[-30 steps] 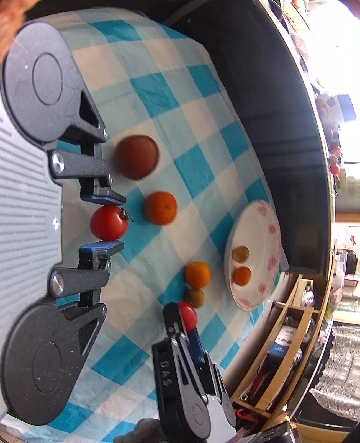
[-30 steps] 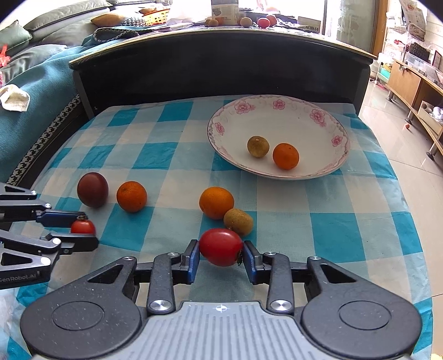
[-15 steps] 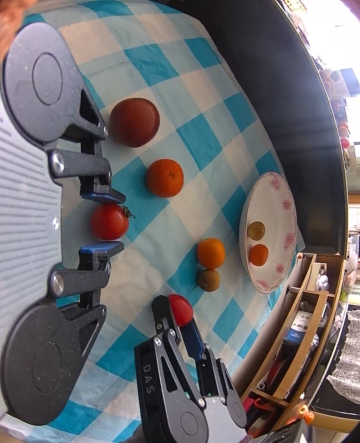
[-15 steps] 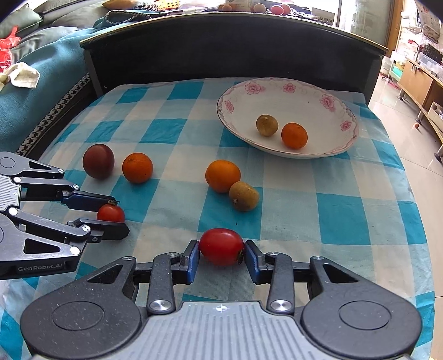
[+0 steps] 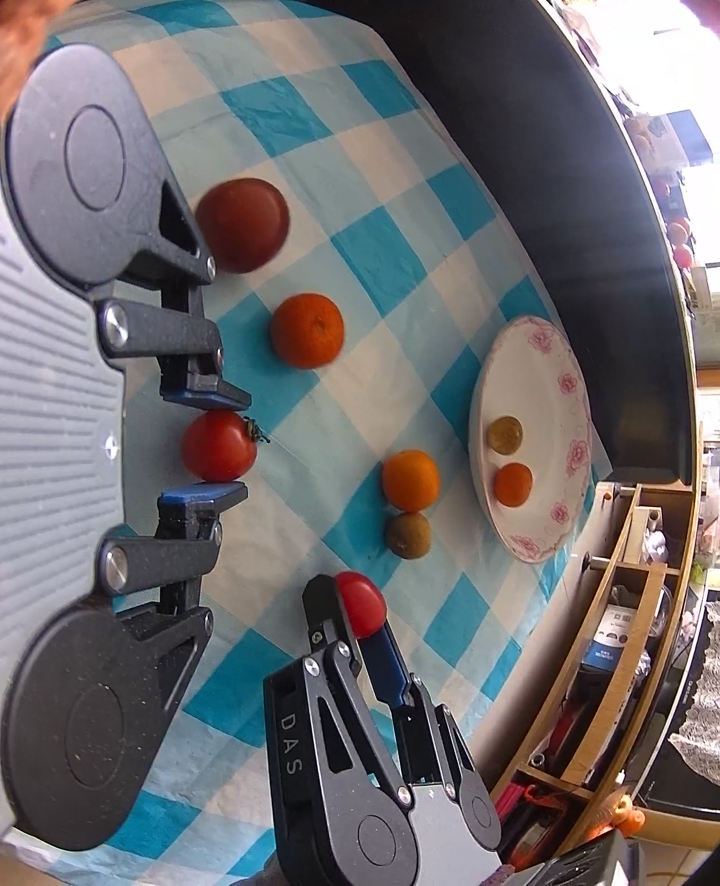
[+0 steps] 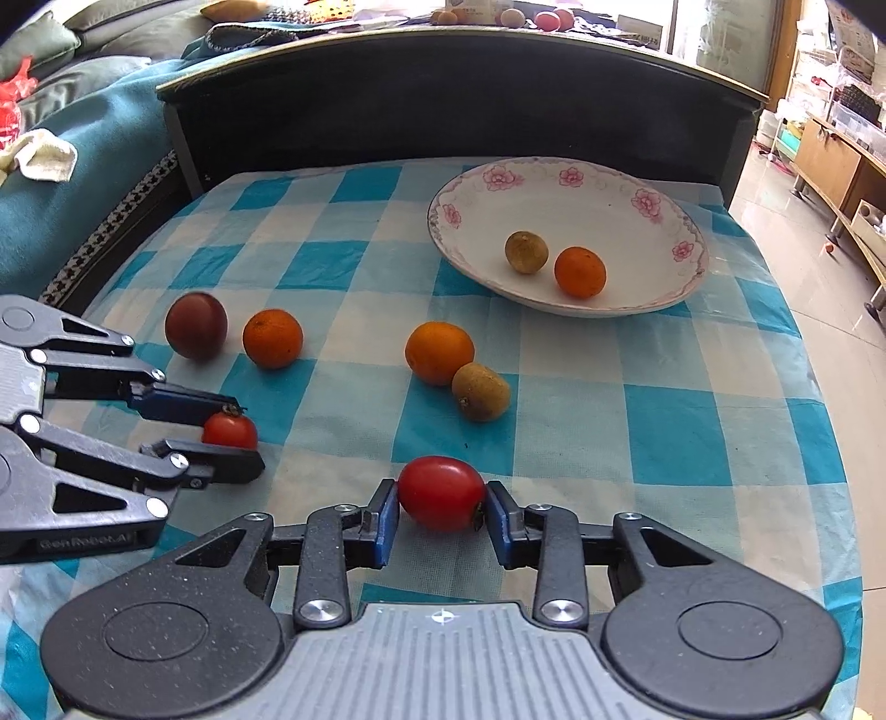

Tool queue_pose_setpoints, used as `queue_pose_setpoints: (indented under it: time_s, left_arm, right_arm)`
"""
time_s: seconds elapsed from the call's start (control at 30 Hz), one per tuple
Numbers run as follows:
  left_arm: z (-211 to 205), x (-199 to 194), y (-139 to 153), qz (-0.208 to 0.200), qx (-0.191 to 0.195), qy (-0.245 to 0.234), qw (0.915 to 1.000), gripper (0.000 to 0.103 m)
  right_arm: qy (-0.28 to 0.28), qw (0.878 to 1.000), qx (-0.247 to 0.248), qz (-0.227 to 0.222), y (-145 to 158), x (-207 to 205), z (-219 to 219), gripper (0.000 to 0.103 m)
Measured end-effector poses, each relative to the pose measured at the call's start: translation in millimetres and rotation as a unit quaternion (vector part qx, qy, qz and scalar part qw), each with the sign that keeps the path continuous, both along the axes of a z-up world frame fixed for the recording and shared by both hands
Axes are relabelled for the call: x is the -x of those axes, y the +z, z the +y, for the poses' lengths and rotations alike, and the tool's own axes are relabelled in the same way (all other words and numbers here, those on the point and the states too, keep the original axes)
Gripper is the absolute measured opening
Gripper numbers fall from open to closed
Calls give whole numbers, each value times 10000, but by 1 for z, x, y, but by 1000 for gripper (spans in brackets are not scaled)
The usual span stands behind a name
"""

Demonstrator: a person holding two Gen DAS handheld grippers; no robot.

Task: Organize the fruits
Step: 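Carry both tomatoes into the white bowl and open both tools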

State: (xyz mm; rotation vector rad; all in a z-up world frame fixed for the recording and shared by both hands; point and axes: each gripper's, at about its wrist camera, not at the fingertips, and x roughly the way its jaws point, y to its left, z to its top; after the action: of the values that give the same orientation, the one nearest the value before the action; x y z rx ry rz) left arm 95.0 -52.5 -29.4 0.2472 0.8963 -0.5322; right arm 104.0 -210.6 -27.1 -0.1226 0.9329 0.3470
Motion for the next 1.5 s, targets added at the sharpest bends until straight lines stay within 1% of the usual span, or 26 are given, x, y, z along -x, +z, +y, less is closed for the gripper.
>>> queue_pose_setpoints:
  time_s: [0.1,0.33,0.57,0.77,0.87,1.03,1.13,1.23,1.37,1.5]
  left_arm:
    - [-6,-7,6,-79,104,-17,9999,36]
    - [-29,-32,27,-508,289,-66,9983,35]
    - [-41,-65,42,-837,454,90,9954,35]
    - [-36,-89,40,-805,549,320,9947,35]
    - [-34,-96,37,-784,634,312,9944,35]
    - [-35,-107,34,-784,707,333,9939,35]
    - [-37,-111,30,-745,717,363,9940,35]
    - [-34,-117,24,-624,819,407,9939,34]
    - [-35,-122,19,-575,873,391,9938,34]
    - [-35,-125,16,-547,943,409,9932,35]
  right_arm:
    - [-53,9999,-38,-98,6,-1,-1,28]
    - [-221,9992,-108,-311,19,-10,-9,28]
    - [-621,9955,-179,-686,38,-33,-24,28]
    - [-786,9937,-193,-774,35,-58,-20,28]
    - [-854,9926,-174,-851,34,-64,-18,28]
    - [-981,9914,-114,-855,31,-75,-19,29]
    - [-1018,9916,-126,-784,27,-81,-20,29]
    - [-1031,9917,-110,-760,22,-86,-18,29]
    - [-1032,9923,-111,-682,15,-91,-19,29]
    - [-1057,9917,-105,-730,14,-92,-21,29]
